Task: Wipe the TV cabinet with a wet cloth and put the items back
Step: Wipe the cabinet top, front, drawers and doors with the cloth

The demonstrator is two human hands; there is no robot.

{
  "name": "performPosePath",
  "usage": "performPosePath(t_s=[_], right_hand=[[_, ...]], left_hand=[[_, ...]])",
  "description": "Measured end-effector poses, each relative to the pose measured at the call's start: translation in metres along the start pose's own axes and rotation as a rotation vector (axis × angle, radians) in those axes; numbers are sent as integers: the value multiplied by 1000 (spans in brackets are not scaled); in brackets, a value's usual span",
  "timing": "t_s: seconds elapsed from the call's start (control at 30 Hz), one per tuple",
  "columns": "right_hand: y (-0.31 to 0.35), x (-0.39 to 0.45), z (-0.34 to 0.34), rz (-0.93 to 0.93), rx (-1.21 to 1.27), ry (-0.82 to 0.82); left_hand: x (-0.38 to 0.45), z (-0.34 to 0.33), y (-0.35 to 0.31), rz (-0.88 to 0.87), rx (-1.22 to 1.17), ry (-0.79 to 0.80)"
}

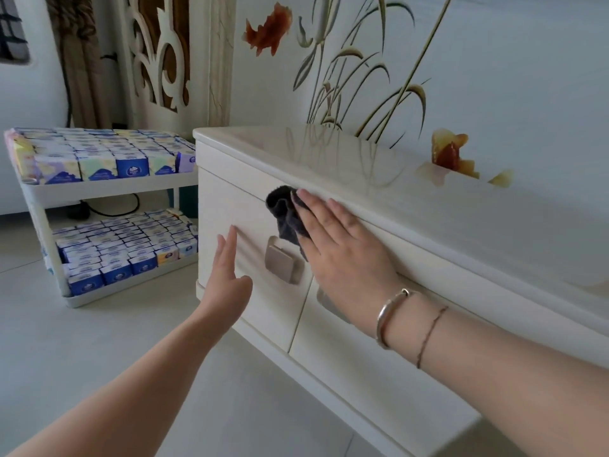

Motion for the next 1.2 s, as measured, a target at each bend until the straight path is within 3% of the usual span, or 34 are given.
performPosePath(t_s=[0.23, 0.37, 0.5, 0.77, 0.93, 1.0, 1.2], right_hand=[[-19, -66, 1, 100, -61, 115], [-39, -110, 20, 41, -15, 160], [-54, -150, 38, -17, 40, 168], [-19, -79, 10, -4, -21, 22], [37, -195, -37, 202, -1, 262], [49, -205, -42, 238, 42, 310], [8, -144, -14, 104, 136, 125]], left_hand=[[-8, -7, -4, -74, 18, -71], [-25, -14, -11, -147, 83, -209], [-36, -21, -21, -223, 190, -183], [-39, -18, -28, -294, 228, -131], [-35, -11, -27, -260, 186, -36], [-35, -11, -26, -248, 160, -6], [-30, -12, -22, -209, 73, -41]])
Point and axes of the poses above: each hand's wrist, its own x-axis towards the middle knuckle, its own z-axis out of the back of the hand, y = z × x, the point moved 5 cm from there along x, towards the middle knuckle, and after that the axes turned 2 degrees about x, right-handed, at the moved point
